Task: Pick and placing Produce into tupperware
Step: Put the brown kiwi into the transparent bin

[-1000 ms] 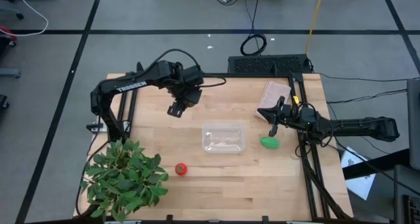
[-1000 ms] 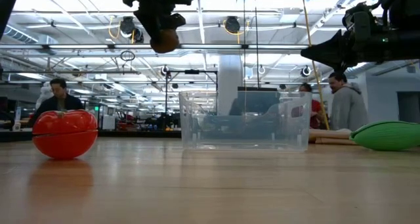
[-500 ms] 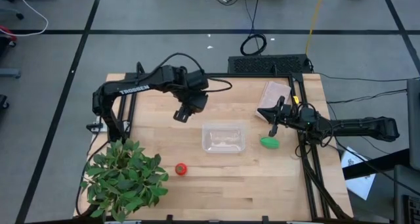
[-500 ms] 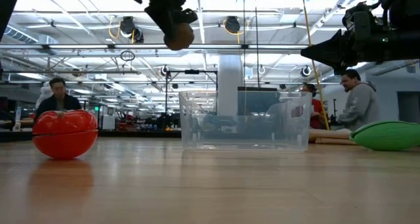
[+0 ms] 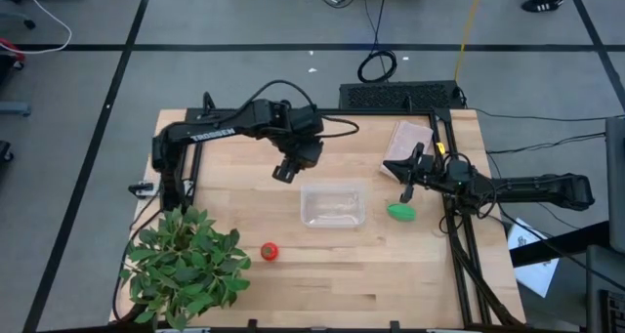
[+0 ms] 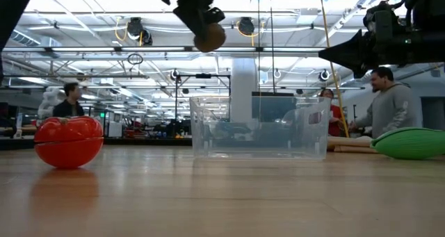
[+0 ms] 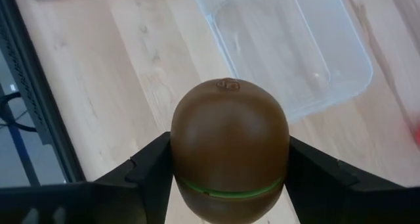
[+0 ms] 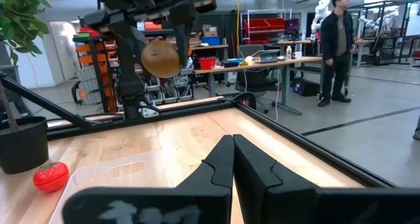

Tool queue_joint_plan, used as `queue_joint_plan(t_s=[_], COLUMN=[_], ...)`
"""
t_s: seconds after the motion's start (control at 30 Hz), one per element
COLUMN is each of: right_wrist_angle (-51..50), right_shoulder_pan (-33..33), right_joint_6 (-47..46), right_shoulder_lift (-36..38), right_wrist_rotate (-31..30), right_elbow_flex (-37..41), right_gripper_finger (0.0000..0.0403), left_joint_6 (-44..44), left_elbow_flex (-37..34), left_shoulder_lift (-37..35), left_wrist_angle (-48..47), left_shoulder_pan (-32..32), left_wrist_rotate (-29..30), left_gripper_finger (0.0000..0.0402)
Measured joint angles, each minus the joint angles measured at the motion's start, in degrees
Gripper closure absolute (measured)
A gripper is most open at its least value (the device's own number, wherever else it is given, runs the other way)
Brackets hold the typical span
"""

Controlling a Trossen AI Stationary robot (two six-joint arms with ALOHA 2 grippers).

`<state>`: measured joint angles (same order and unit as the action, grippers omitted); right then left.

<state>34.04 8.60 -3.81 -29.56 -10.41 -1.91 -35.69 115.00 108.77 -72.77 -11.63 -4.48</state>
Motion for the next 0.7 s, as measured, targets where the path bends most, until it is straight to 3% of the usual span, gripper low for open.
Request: queue_joint_plan(t_s=[0.27,0.53,0.7], right_wrist_angle=[0.02,0.02,-0.05], right_shoulder_pan=[-0.02,-0.01,-0.01], right_joint_6=[-0.02,-0.02,-0.02], right_shoulder_lift=[-0.31,-0.31,-0.31], right_wrist_rotate=[0.0,0.0,0.0], right_elbow_flex=[0.0,0.0,0.0], right_gripper_finger=[0.0403,0.0403,0.0403], left_joint_6=[-0.96,-1.68,-0.08], left_elbow_flex=[14.11,15.33,14.87], left_shoulder_lift=[9.69,12.17,12.04], left_wrist_angle=[-5.05,-3.1,1.05], left_shoulder_pan=[1.36,3.64,4.97], left_wrist_rotate=[-0.01,-0.54,-4.58], left_gripper_finger=[0.0161,0.0162,0.0162])
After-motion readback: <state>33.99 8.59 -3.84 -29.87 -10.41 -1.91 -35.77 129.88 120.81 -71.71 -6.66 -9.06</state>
